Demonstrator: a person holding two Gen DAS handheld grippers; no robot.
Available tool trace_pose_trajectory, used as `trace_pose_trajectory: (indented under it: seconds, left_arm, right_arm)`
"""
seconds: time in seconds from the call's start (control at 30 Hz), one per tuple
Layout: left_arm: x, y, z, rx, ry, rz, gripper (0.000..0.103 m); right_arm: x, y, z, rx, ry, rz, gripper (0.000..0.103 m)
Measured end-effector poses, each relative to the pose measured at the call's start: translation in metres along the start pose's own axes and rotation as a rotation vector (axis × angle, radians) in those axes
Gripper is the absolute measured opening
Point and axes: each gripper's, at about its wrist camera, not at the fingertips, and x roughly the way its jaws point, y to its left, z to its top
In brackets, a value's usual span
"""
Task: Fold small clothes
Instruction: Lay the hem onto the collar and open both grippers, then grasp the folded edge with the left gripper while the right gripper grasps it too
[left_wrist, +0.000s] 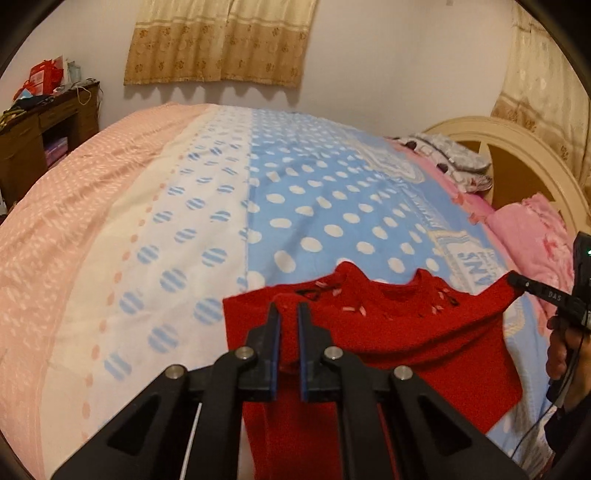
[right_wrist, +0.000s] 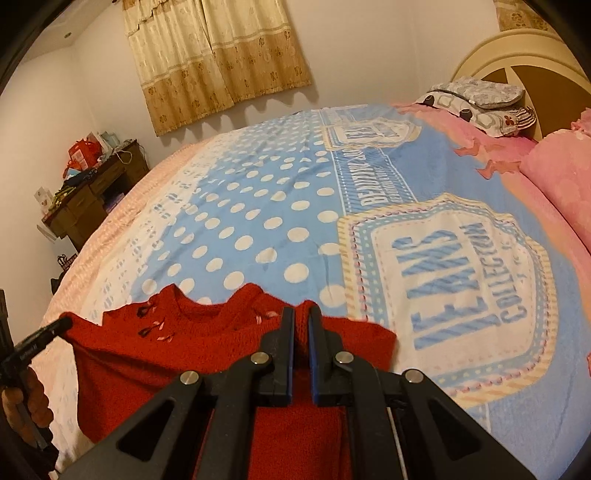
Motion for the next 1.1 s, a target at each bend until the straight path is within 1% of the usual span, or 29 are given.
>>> trace_pose_trajectory:
  seconds: [0.1, 0.2, 0.23, 0.3, 0.33, 0.37, 0.4, 0.43, 0.47, 0.5, 0.53, 0.57, 0.63, 0.67, 0.7, 0.77, 0.8, 0.83, 0.87, 0.9, 0.93, 1.0, 1.03, 1.1]
  left_arm:
    - [0.032, -0.005, 0.003, 0.028, 0.022, 0.047, 0.008]
    - [0.052, -0.004, 0.002, 0.02, 0.044, 0.053, 0.008]
    - [0.055, -0.004, 0.001, 0.015, 0.044, 0.064, 0.01]
    - [0.057, 0.0, -0.001, -0.01, 0.041, 0.087, 0.02]
    - [0.054, 0.003, -0.001, -0.029, 0.047, 0.098, 0.029]
    - [0.049, 0.007, -0.002, -0.052, 0.05, 0.119, 0.034]
    - [0.042, 0.01, -0.003, -0.061, 0.038, 0.125, 0.042]
    - [0.031, 0.012, -0.005, -0.063, 0.007, 0.136, 0.048]
    - [0.025, 0.012, -0.006, -0.052, -0.012, 0.145, 0.051]
    - [0.015, 0.011, -0.009, -0.025, -0.034, 0.165, 0.059]
    - [0.01, 0.009, -0.011, -0.009, -0.046, 0.184, 0.065]
    - [0.004, 0.007, -0.015, 0.009, -0.06, 0.199, 0.067]
    - [0.003, -0.002, -0.021, 0.054, -0.053, 0.23, 0.073]
    - [0.006, -0.007, -0.025, 0.074, -0.037, 0.255, 0.074]
    - [0.009, -0.01, -0.028, 0.08, -0.027, 0.263, 0.074]
    - [0.016, -0.013, -0.031, 0.078, -0.01, 0.263, 0.074]
    - [0.023, -0.015, -0.032, 0.083, 0.008, 0.271, 0.076]
    - [0.027, -0.016, -0.032, 0.093, 0.016, 0.296, 0.076]
    - [0.03, -0.016, -0.034, 0.098, 0.014, 0.339, 0.076]
    - [0.03, -0.014, -0.035, 0.085, 0.015, 0.363, 0.076]
    - [0.027, -0.01, -0.037, 0.064, 0.021, 0.349, 0.076]
    - [0.017, -0.004, -0.043, 0.033, 0.024, 0.31, 0.076]
    - [0.012, -0.003, -0.046, 0.044, 0.021, 0.317, 0.076]
    - [0.003, -0.002, -0.054, 0.067, 0.025, 0.328, 0.076]
  right_arm:
    - [0.021, -0.004, 0.004, 0.017, 0.017, -0.033, 0.006]
    - [0.038, -0.013, 0.003, 0.033, 0.031, -0.083, 0.005]
    - [0.042, -0.016, 0.002, 0.046, 0.043, -0.089, 0.006]
    - [0.046, -0.026, -0.001, 0.077, 0.056, -0.11, 0.007]
    - [0.045, -0.029, -0.002, 0.085, 0.052, -0.127, 0.009]
    - [0.042, -0.031, -0.003, 0.083, 0.044, -0.16, 0.019]
    - [0.034, -0.03, -0.005, 0.066, 0.027, -0.184, 0.04]
    - [0.027, -0.028, -0.008, 0.052, 0.013, -0.157, 0.047]
    - [0.022, -0.025, -0.01, 0.037, 0.007, -0.123, 0.05]
    - [0.015, -0.015, -0.016, -0.006, 0.017, -0.095, 0.05]
    - [0.013, -0.008, -0.02, -0.037, 0.027, -0.087, 0.05]
    - [0.013, 0.001, -0.024, -0.072, 0.043, -0.071, 0.05]
    - [0.023, 0.022, -0.034, -0.131, 0.123, 0.016, 0.05]
    - [0.027, 0.027, -0.037, -0.141, 0.145, 0.032, 0.05]
    - [0.036, 0.034, -0.039, -0.15, 0.174, 0.037, 0.05]
    - [0.051, 0.038, -0.038, -0.134, 0.192, 0.035, 0.05]
    - [0.063, 0.039, -0.034, -0.132, 0.202, 0.014, 0.05]
    - [0.071, 0.038, -0.03, -0.136, 0.197, -0.024, 0.05]
    - [0.077, 0.033, -0.023, -0.117, 0.177, -0.091, 0.05]
    - [0.076, 0.028, -0.018, -0.089, 0.155, -0.124, 0.05]
    - [0.071, 0.024, -0.014, -0.062, 0.136, -0.121, 0.05]
    - [0.05, 0.018, -0.013, -0.014, 0.082, -0.049, 0.05]
    - [0.041, 0.018, -0.015, -0.022, 0.07, -0.039, 0.05]
    - [0.029, 0.021, -0.023, -0.067, 0.073, -0.052, 0.051]
